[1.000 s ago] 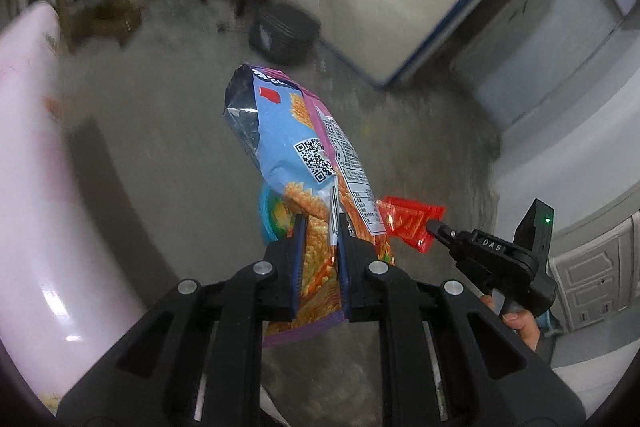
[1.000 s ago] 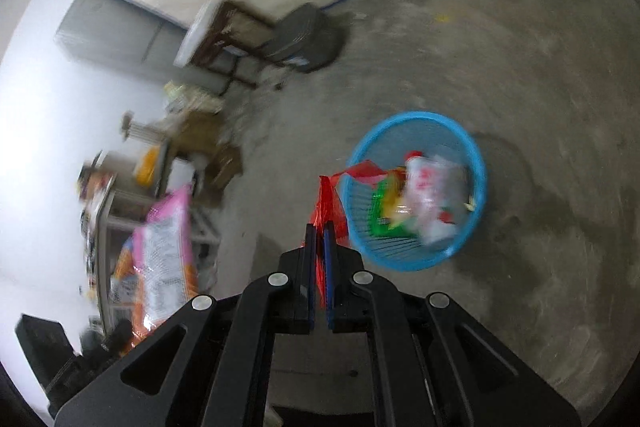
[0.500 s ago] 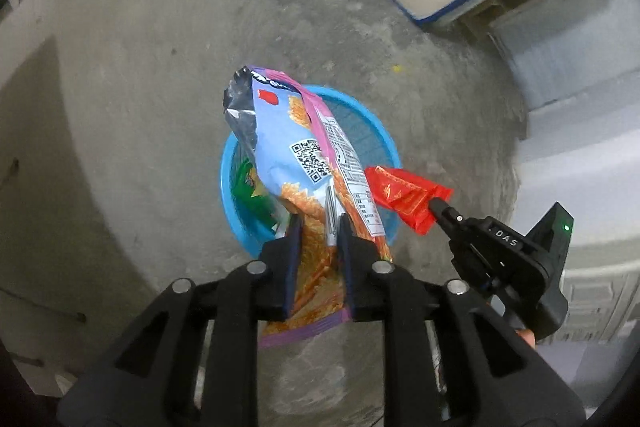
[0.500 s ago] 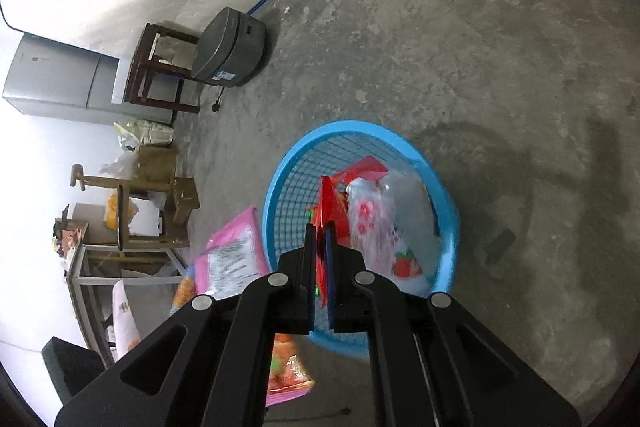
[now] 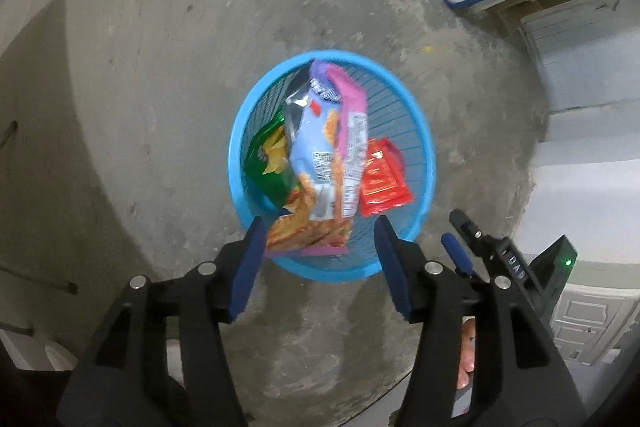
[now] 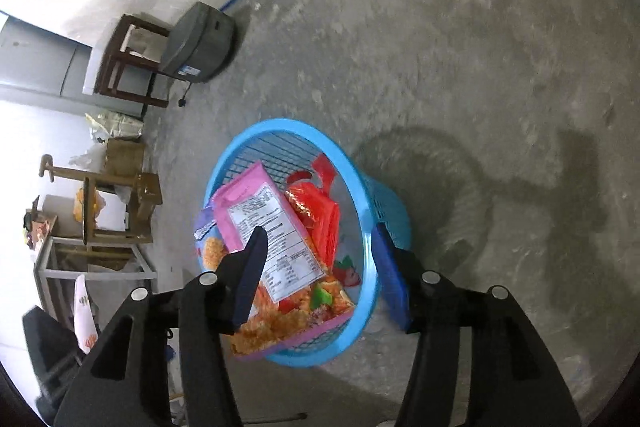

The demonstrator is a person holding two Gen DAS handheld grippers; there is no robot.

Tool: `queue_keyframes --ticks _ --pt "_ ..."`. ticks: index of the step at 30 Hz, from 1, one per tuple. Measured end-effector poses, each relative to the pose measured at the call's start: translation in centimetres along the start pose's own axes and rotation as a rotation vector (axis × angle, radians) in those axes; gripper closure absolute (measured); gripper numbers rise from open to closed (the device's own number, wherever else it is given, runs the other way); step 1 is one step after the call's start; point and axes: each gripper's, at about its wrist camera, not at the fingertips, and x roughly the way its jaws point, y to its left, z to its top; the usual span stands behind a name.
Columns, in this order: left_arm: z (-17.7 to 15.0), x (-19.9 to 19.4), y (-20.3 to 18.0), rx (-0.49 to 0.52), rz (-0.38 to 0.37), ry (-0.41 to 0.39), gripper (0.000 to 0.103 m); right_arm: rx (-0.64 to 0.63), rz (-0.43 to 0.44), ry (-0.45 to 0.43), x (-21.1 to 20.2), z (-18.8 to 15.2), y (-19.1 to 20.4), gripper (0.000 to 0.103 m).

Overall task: Collect trash
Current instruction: 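Open both tools to drop the chip bag and red wrapper into the basket, then move both tools back over the table toward the white glove and pink sponge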

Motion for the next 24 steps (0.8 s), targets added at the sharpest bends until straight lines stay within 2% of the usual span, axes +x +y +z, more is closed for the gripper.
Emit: queue_keyframes --ticks 6,10,14,20,24 --pt "-0.5 -6.9 -2.2 0.085 -0.022 -0.092 0.037 -0.087 0.051 -0.054 -5.0 -0.9 2.9 0.042" --pt "-2.1 -14.3 -2.2 0.131 -0.017 -0.199 0.031 -0.193 0.107 -0.064 -8.3 -2.1 6.5 0.036" --pt "-3.4 -21.6 -1.2 0.143 -0.013 -0.290 0.030 -0.306 0.150 -0.030 -11.1 -3.7 11.2 0.035" --pt "-8.6 -33.2 3.4 0.162 0.020 -0.482 0.026 -0.437 0.229 0.014 -15.6 -7.0 17.9 0.032" --pt "-13.5 -38.5 8.0 0.149 0.063 -0.588 0.026 -0.517 0.265 0.058 -17.2 -10.2 21.7 0.031"
